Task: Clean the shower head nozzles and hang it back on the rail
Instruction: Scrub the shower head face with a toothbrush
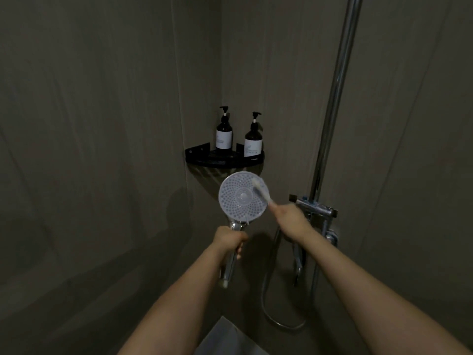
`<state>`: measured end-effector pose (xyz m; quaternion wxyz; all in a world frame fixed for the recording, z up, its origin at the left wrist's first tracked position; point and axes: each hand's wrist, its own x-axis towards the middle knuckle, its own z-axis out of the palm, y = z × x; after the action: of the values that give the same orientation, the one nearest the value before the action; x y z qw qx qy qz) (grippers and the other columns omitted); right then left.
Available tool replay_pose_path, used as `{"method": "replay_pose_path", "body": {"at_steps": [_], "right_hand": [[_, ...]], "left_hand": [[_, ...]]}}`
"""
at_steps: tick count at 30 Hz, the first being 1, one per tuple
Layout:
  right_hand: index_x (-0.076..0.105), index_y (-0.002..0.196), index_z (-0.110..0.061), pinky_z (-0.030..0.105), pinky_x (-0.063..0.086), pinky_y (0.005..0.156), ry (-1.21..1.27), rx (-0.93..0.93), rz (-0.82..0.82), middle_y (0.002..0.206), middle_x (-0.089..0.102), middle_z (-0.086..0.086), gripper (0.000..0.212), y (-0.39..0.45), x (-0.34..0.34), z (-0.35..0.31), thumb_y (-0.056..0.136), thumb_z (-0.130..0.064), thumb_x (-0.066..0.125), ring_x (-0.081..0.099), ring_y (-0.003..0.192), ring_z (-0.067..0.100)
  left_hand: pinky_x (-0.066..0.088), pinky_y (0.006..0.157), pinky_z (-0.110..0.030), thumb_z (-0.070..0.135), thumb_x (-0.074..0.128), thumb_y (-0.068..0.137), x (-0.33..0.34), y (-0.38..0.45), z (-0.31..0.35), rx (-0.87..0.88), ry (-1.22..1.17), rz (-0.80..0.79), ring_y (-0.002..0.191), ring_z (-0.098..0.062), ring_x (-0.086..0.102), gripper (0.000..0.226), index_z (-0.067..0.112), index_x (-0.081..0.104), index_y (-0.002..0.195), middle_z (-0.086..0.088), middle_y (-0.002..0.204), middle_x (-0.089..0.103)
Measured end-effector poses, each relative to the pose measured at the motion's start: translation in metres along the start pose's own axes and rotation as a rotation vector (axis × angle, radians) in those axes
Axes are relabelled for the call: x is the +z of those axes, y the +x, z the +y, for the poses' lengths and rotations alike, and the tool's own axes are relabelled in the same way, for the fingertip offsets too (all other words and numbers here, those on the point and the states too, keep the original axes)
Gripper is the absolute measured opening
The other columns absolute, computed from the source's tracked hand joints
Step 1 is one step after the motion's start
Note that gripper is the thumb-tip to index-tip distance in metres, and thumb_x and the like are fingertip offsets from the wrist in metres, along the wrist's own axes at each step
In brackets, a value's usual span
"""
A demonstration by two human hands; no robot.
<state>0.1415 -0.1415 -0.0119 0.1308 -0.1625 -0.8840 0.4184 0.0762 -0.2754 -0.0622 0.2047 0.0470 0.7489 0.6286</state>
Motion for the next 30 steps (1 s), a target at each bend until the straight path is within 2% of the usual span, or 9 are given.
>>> {"method": "replay_pose_path", "body": {"at_steps": [2, 3, 7, 11, 12, 16, 21, 26, 30], "right_hand": [[0.054, 0.063, -0.015, 0.027, 0.034, 0.052, 0.14, 0.026, 0.201, 0.056, 0.047, 0.003, 0.044, 0.004, -0.007, 0.002, 0.099, -0.034, 0.039, 0.044, 0.051, 0.016], [0.055, 0.067, -0.015, 0.026, 0.034, 0.051, 0.119, 0.067, 0.15, 0.058, 0.048, 0.002, 0.042, 0.003, -0.01, 0.001, 0.099, -0.035, 0.039, 0.045, 0.052, 0.015], [0.055, 0.073, -0.016, 0.021, 0.032, 0.048, -0.185, 0.147, -0.411, 0.057, 0.044, -0.003, 0.037, -0.009, -0.01, 0.0, 0.098, -0.039, 0.04, 0.038, 0.048, 0.009], [0.05, 0.06, -0.014, 0.029, 0.034, 0.056, 0.04, 0.023, 0.086, 0.056, 0.045, 0.003, 0.046, 0.004, -0.014, 0.009, 0.098, -0.038, 0.039, 0.042, 0.051, 0.016], [0.052, 0.061, -0.015, 0.029, 0.036, 0.057, 0.037, 0.038, 0.101, 0.058, 0.047, 0.003, 0.045, 0.005, -0.016, 0.01, 0.098, -0.037, 0.039, 0.044, 0.053, 0.017], [0.052, 0.064, -0.02, 0.024, 0.035, 0.051, -0.197, 0.12, -0.373, 0.055, 0.044, -0.003, 0.041, -0.006, -0.011, 0.01, 0.098, -0.04, 0.04, 0.04, 0.049, 0.011], [0.05, 0.06, -0.016, 0.027, 0.033, 0.05, 0.12, 0.023, 0.236, 0.056, 0.047, 0.002, 0.045, 0.001, -0.016, 0.01, 0.1, -0.034, 0.038, 0.045, 0.053, 0.017], [0.051, 0.063, -0.019, 0.02, 0.033, 0.043, -0.061, 0.17, -0.352, 0.044, 0.044, -0.007, 0.041, -0.011, -0.011, 0.012, 0.098, -0.038, 0.041, 0.04, 0.039, 0.008], [0.052, 0.064, -0.016, 0.024, 0.035, 0.049, 0.129, 0.02, 0.058, 0.055, 0.044, -0.001, 0.042, -0.002, -0.015, 0.013, 0.099, -0.035, 0.038, 0.041, 0.047, 0.012]], "left_hand": [[0.031, 0.029, -0.013, -0.006, 0.054, 0.081, 0.001, -0.001, 0.001, 0.004, 0.0, -0.011, 0.02, -0.01, 0.032, 0.034, 0.006, 0.041, 0.052, 0.001, 0.026, 0.035], [0.031, 0.029, -0.013, -0.006, 0.054, 0.081, 0.001, -0.002, 0.002, 0.008, 0.006, -0.011, 0.02, -0.009, 0.032, 0.034, 0.006, 0.042, 0.052, 0.001, 0.025, 0.035], [0.032, 0.029, -0.014, -0.007, 0.054, 0.079, 0.0, -0.001, 0.001, 0.008, 0.017, 0.002, 0.02, -0.011, 0.034, 0.033, 0.003, 0.044, 0.049, -0.001, 0.025, 0.037], [0.031, 0.03, -0.014, -0.007, 0.053, 0.08, 0.001, -0.001, 0.0, 0.001, 0.004, -0.005, 0.02, -0.011, 0.033, 0.035, 0.005, 0.042, 0.049, -0.001, 0.026, 0.036], [0.031, 0.03, -0.013, -0.008, 0.053, 0.079, 0.001, -0.001, 0.001, 0.004, 0.004, -0.007, 0.02, -0.011, 0.033, 0.035, 0.005, 0.042, 0.049, 0.0, 0.026, 0.036], [0.031, 0.03, -0.014, -0.007, 0.053, 0.079, 0.003, -0.001, 0.002, 0.011, 0.002, -0.008, 0.02, -0.011, 0.033, 0.035, 0.005, 0.042, 0.049, -0.001, 0.026, 0.036], [0.033, 0.03, -0.016, -0.005, 0.055, 0.08, 0.004, 0.0, 0.002, 0.015, 0.026, -0.01, 0.022, -0.011, 0.034, 0.035, 0.006, 0.043, 0.049, -0.001, 0.027, 0.037], [0.033, 0.031, -0.015, -0.005, 0.054, 0.08, 0.003, 0.001, -0.001, 0.008, 0.026, 0.002, 0.023, -0.011, 0.035, 0.033, 0.006, 0.043, 0.051, -0.001, 0.028, 0.037], [0.033, 0.032, -0.015, -0.005, 0.054, 0.081, 0.004, 0.001, -0.002, -0.003, 0.028, -0.005, 0.023, -0.01, 0.035, 0.032, 0.007, 0.043, 0.053, 0.0, 0.028, 0.038]]}}
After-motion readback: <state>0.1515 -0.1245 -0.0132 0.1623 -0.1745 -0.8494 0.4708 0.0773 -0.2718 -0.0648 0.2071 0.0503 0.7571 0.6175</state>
